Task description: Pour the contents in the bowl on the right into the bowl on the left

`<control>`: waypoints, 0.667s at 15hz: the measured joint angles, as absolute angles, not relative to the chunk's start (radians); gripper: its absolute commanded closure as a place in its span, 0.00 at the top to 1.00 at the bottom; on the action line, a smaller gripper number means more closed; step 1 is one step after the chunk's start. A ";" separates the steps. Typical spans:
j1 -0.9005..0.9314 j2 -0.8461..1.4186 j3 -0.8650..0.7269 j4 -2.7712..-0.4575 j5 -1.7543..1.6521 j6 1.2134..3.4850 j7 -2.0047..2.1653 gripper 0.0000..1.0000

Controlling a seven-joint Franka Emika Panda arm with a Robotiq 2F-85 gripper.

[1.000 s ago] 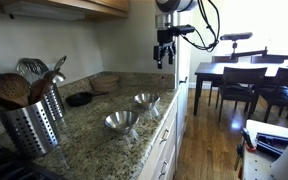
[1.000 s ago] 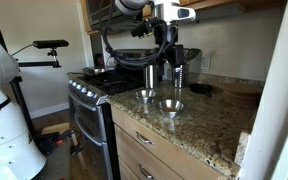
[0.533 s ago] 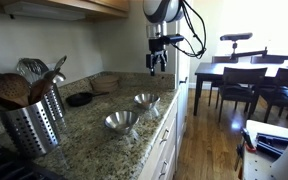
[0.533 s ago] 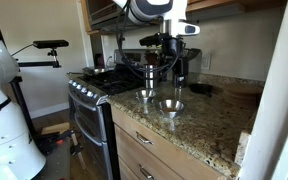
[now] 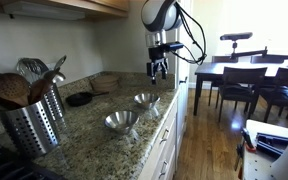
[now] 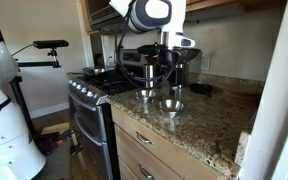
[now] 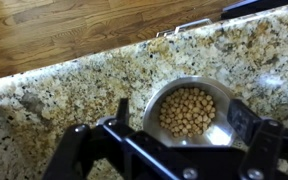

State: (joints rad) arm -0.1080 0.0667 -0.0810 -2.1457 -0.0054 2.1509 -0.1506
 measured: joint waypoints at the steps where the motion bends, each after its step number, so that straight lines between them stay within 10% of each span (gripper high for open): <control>1: -0.109 0.066 -0.084 -2.156 -0.005 2.151 -0.152 1.00; 10: -0.117 0.074 -0.092 -2.221 0.033 2.180 -0.157 1.00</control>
State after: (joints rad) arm -0.1172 0.0743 -0.0924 -2.2207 0.0326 2.1804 -0.1567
